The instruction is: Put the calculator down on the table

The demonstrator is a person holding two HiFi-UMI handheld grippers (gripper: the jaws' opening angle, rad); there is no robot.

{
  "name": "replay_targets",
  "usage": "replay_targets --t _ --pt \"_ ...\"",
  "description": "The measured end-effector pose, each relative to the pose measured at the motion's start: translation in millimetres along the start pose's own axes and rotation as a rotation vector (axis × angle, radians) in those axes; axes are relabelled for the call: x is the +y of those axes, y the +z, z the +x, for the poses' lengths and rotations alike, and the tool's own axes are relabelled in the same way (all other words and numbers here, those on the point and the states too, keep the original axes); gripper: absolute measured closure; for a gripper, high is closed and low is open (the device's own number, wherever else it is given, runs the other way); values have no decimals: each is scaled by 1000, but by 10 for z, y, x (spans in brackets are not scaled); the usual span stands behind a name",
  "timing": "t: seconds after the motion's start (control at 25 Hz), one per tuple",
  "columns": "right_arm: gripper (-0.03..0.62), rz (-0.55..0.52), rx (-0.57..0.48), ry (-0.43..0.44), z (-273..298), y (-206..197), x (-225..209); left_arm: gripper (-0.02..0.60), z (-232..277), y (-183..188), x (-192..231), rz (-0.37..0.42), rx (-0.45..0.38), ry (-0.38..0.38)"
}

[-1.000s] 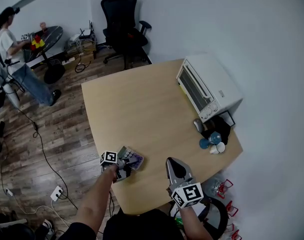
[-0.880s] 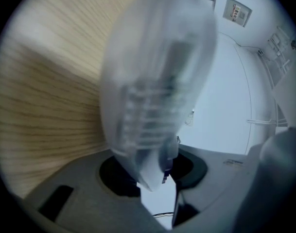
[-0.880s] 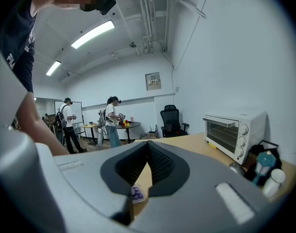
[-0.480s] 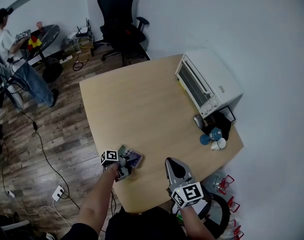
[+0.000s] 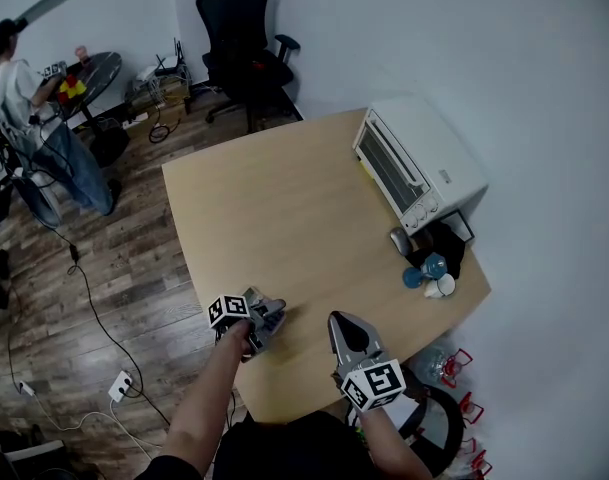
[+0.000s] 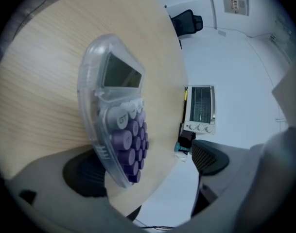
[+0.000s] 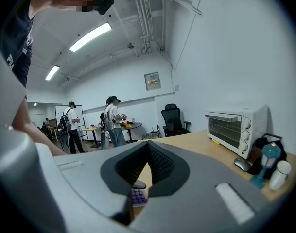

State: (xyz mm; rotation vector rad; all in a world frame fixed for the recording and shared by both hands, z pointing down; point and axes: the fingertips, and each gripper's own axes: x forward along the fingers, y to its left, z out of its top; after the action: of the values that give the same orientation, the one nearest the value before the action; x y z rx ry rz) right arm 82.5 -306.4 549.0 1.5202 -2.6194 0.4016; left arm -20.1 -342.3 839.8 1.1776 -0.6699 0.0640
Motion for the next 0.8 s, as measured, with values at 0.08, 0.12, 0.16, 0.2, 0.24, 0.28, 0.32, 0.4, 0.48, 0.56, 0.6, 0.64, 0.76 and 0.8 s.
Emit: replay_targets --t 0.08,0.12,0.16,0.2,0.24,0.28,0.32,0.4,0.48,0.56,0.6,0.64,0.76,0.8 --pt "589 -3 -3 5 12 14 20 43 -23 -28 24 44 -15 46" --pt "589 -3 -4 7 17 20 29 40 -37 -40 33 62 -23 60" --pt "589 -3 -5 9 21 24 35 38 -52 -52 42 74 -30 67" --pt "589 -2 -5 11 25 26 38 38 -71 -62 52 77 -37 65" --pt "589 -2 -6 12 26 28 37 38 -94 -68 66 70 -43 58" --pt "589 -2 -7 13 27 28 33 38 -122 -69 85 56 -50 46" --pt "589 -3 -8 14 26 28 26 38 -155 -68 105 41 -56 31" --pt "589 -3 -7 14 28 27 15 37 -226 -73 141 17 -62 -2" --pt "589 2 -7 15 34 24 9 35 -295 -85 166 -3 -64 -30" --pt "589 4 -8 18 46 24 13 28 -372 -85 200 -20 -75 -41" --pt "589 3 -9 21 53 28 21 28 -411 -80 218 -22 -83 -43" --pt "589 2 -10 25 60 33 31 28 -447 -81 226 -20 -88 -45" --pt "589 2 -16 31 75 55 54 28 -543 -103 148 10 -90 -56" --pt "589 3 -17 32 79 60 58 28 -572 -107 117 38 -89 -44"
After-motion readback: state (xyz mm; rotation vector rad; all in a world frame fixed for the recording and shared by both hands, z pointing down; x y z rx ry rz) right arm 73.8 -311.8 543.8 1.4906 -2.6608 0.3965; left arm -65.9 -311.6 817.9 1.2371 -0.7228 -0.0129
